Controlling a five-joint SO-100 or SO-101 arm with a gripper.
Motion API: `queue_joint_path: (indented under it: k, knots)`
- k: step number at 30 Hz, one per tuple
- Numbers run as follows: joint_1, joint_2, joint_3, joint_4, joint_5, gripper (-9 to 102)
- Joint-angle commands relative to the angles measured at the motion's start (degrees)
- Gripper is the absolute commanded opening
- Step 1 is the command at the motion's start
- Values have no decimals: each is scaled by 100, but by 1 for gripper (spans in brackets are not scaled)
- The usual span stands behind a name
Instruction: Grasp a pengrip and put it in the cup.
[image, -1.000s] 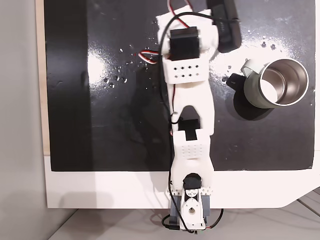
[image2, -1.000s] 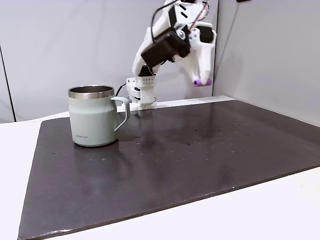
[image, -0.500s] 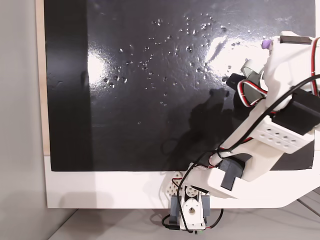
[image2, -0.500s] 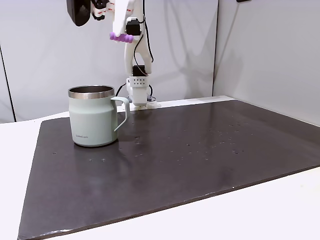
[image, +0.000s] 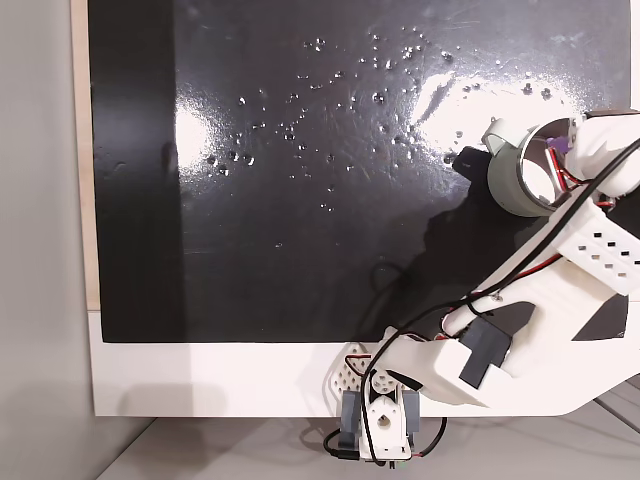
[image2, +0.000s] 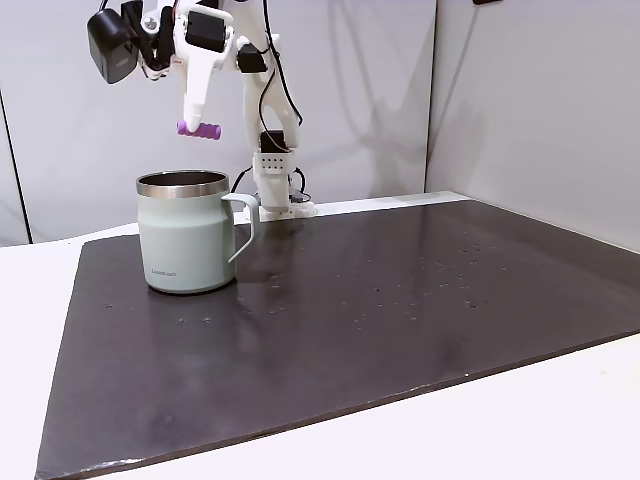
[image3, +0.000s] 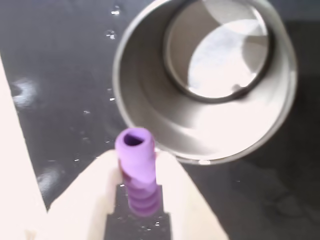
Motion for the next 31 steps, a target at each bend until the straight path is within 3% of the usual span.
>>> queue_joint_path:
  k: [1,13,18,31]
  knots:
    - [44,158,185,-9,-290,0]
    - [352,158,633,-26,-800,0]
    - [352,176,633,-26,-765,20]
    - [290,193,633,-26,-642,20]
